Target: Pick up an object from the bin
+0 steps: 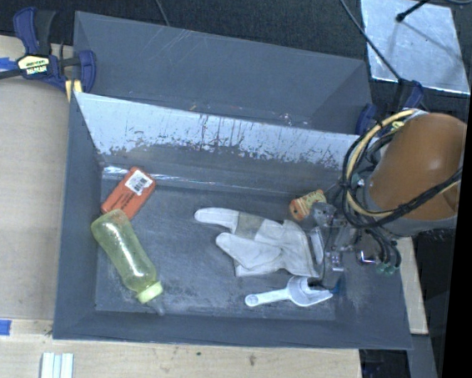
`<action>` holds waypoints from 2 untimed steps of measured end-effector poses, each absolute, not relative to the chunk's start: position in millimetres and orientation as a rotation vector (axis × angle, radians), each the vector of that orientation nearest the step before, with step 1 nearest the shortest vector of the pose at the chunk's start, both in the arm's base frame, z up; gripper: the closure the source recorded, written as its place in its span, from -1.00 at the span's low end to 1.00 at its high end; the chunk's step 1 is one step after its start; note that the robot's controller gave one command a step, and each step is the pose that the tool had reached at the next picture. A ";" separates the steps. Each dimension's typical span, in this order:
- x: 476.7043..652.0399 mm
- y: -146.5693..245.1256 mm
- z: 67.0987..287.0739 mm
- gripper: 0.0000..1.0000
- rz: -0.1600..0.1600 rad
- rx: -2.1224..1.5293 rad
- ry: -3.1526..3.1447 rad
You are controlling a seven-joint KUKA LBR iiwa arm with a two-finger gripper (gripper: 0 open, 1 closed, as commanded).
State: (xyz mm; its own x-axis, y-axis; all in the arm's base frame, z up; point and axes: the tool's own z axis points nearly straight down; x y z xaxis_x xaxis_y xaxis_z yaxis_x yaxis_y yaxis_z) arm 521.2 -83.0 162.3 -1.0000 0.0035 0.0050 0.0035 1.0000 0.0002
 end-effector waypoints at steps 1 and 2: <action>523.1 -82.6 166.7 -1.00 0.001 0.000 -3.145; 503.0 -87.1 113.4 -1.00 0.002 0.188 -3.142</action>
Offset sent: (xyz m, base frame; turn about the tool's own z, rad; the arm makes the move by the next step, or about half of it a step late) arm -0.0360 -0.0077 -0.0923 -0.2155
